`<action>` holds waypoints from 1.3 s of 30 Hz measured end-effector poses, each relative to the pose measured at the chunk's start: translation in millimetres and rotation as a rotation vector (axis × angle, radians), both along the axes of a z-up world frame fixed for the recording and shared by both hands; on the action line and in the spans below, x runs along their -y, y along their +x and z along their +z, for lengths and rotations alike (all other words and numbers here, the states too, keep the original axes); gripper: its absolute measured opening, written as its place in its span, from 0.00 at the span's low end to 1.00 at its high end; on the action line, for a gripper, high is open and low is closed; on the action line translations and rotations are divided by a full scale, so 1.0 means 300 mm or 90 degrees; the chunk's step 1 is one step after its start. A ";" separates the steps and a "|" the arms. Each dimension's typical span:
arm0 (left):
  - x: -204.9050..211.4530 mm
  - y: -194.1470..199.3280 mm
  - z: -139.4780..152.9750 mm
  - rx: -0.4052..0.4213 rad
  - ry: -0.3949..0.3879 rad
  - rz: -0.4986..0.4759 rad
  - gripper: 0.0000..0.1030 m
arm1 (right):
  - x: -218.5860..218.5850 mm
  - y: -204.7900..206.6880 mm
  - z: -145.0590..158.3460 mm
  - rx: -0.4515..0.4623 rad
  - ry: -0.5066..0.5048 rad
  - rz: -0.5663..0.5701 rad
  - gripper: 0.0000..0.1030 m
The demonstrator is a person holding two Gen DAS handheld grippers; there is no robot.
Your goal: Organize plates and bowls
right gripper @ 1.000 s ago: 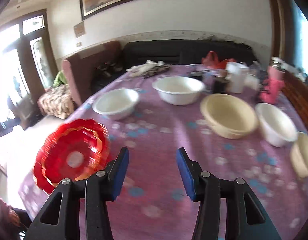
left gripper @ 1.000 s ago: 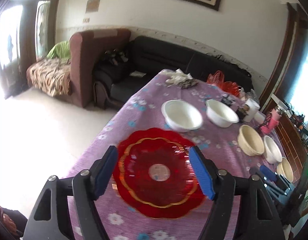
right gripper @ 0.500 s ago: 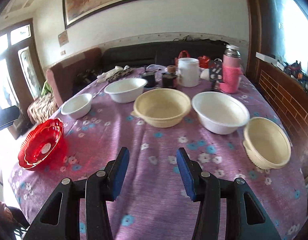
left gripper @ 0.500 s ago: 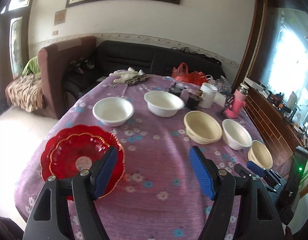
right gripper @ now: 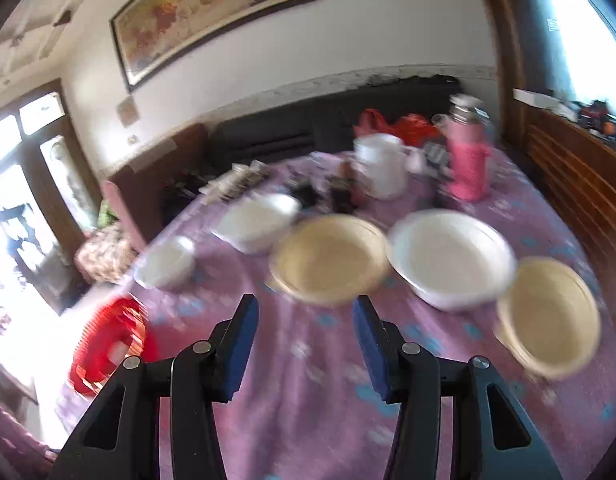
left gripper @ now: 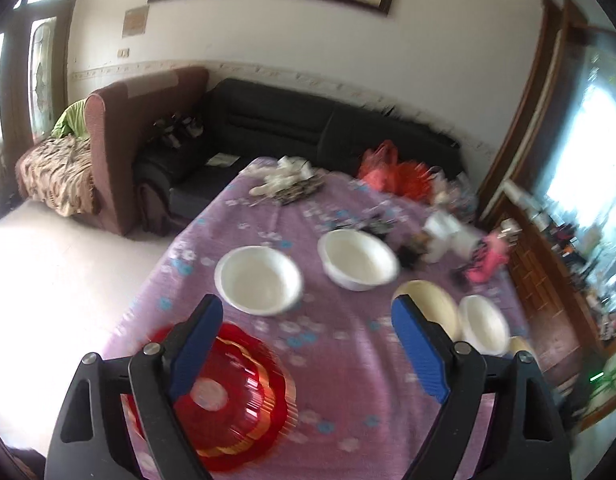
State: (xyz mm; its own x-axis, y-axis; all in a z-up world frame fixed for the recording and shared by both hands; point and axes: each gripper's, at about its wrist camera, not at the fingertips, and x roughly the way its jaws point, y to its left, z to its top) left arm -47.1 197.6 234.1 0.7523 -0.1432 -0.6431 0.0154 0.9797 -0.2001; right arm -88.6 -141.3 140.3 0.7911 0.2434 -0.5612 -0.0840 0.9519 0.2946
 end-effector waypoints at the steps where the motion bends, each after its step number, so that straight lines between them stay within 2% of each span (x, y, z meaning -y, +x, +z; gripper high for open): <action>1: -0.028 0.073 -0.026 -0.022 0.012 0.007 0.83 | -0.037 0.047 0.027 -0.003 0.013 0.020 0.55; 4: -0.089 0.232 -0.114 -0.076 0.015 0.019 0.83 | -0.155 0.210 0.064 -0.035 0.053 0.081 0.58; 7: -0.185 0.386 -0.238 -0.123 -0.035 0.040 0.81 | -0.321 0.428 0.023 -0.109 0.084 0.136 0.58; 10: -0.266 0.527 -0.355 -0.168 -0.078 0.058 0.57 | -0.470 0.605 -0.084 -0.191 0.099 0.155 0.58; 12: -0.293 0.595 -0.413 -0.191 -0.099 0.057 0.56 | -0.548 0.692 -0.154 -0.226 0.094 0.158 0.53; 15: -0.301 0.662 -0.473 -0.210 -0.104 0.067 0.56 | -0.629 0.782 -0.244 -0.260 0.091 0.156 0.52; 20: -0.296 0.744 -0.596 -0.261 -0.115 0.059 0.56 | -0.701 0.855 -0.354 -0.298 0.073 0.162 0.51; 24: -0.282 0.775 -0.672 -0.307 -0.140 0.051 0.56 | -0.727 0.876 -0.408 -0.314 0.054 0.162 0.39; 25: -0.275 0.779 -0.682 -0.315 -0.145 0.045 0.56 | -0.730 0.887 -0.415 -0.316 0.053 0.161 0.32; 26: -0.269 0.784 -0.685 -0.320 -0.145 0.039 0.48 | -0.733 0.891 -0.421 -0.315 0.047 0.157 0.28; 27: -0.251 0.785 -0.686 -0.328 -0.141 0.023 0.36 | -0.734 0.891 -0.423 -0.311 0.043 0.155 0.18; 28: -0.242 0.785 -0.683 -0.331 -0.139 0.013 0.13 | -0.736 0.890 -0.423 -0.311 0.045 0.158 0.14; 29: -0.229 0.778 -0.675 -0.335 -0.126 0.011 0.14 | -0.733 0.882 -0.417 -0.311 0.051 0.158 0.14; 33: -0.213 0.709 -0.606 -0.308 -0.127 0.003 0.14 | -0.709 0.840 -0.353 -0.278 0.051 0.141 0.13; 39: -0.209 0.478 -0.427 -0.228 -0.078 0.002 0.15 | -0.702 0.669 -0.187 -0.217 0.064 0.178 0.13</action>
State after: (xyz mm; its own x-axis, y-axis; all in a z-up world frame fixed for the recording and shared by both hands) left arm 96.4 260.4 105.9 0.4839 -0.2337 -0.8434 -0.0792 0.9480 -0.3081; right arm 112.0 69.3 84.2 0.4615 0.4880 -0.7409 -0.2157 0.8718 0.4398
